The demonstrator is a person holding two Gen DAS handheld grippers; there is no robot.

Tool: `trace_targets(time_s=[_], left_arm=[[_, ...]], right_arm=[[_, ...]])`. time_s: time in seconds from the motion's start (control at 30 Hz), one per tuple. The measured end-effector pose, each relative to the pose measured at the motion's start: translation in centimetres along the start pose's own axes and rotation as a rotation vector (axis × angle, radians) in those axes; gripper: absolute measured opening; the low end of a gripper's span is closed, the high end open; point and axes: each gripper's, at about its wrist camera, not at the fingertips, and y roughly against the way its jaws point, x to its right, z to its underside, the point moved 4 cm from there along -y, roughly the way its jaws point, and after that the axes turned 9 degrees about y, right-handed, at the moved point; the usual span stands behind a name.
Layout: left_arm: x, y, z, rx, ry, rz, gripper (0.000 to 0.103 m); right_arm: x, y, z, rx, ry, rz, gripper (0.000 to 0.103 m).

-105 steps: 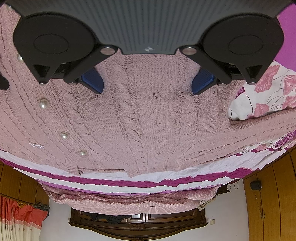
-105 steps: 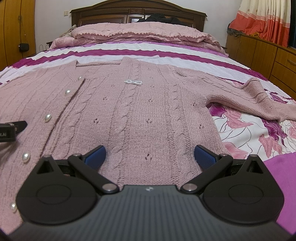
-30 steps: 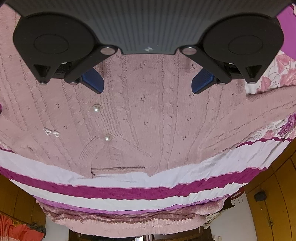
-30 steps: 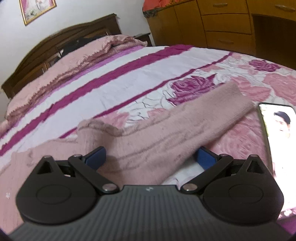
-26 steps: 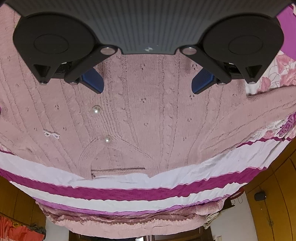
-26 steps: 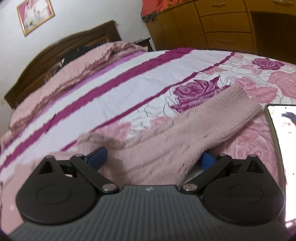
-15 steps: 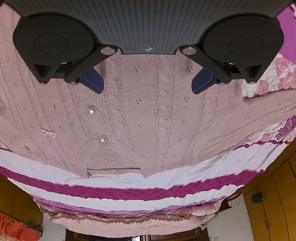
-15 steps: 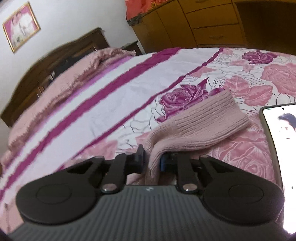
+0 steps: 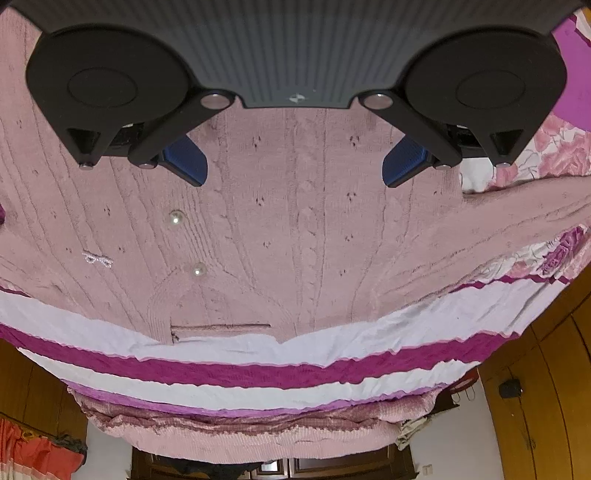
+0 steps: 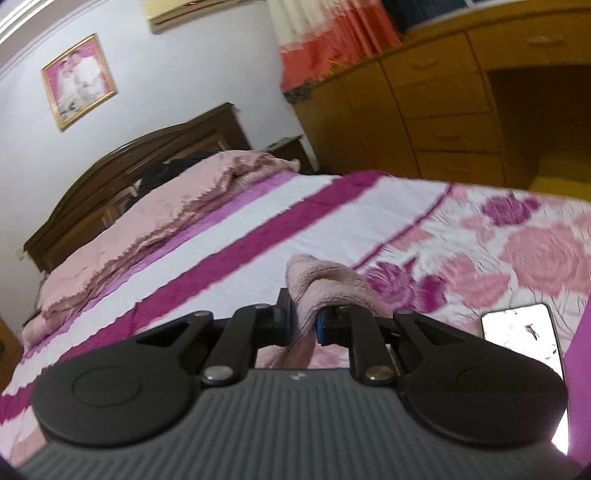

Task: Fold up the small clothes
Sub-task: 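Grasp the sleeve cuff with the right tool and lift it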

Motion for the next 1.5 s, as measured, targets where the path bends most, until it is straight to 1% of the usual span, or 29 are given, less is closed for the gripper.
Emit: trace_targets(time_s=[0.1,0.2,0.3,0.4,0.67,0.77,0.93,1.17,1.33,1.5], left_arm=[[-0.5,0.4,0.1,-0.004,0.008,0.010,0.103],[-1.2,0.9,0.2,0.008,0.002,0.000,0.103],[-2.3,1.3,0.2,0.024,-0.023,-0.034,0.103],[-3.3,1.4,0.5,0.029,-0.042,-0.069,0.103],[-6.9,1.8,0.6,0.010,-0.004,-0.069,0.103],[-8.5,2.7,0.4,0.013,0.009,-0.053,0.103],[-11.2,4.0,0.0,0.021,0.052,-0.048,0.103],[-15.1,4.7,-0.2,0.034,0.134,-0.064,0.103],[-17.4,4.8,-0.2,0.044,0.182,-0.070,0.103],[-19.1,4.7,-0.2,0.057,0.210,-0.063,0.103]], right_arm=[[-2.4,0.8,-0.8,0.015,0.026,-0.030,0.016],[-5.0,1.6,-1.5,0.035,0.047,-0.070,0.016],[-7.9,2.1,-2.3,0.023,0.065,-0.128,0.016],[-11.3,2.2,-2.6,0.009,0.099,-0.162,0.016],[-20.2,2.6,-1.4,0.016,0.173,-0.254,0.016],[-23.6,2.6,-0.8,0.014,0.207,-0.282,0.016],[-28.6,2.4,0.7,0.000,0.247,-0.317,0.016],[-35.0,2.6,3.4,-0.035,0.292,-0.404,0.016],[-39.9,2.8,7.1,-0.071,0.370,-0.457,0.016],[-44.0,3.0,12.2,-0.119,0.490,-0.497,0.016]])
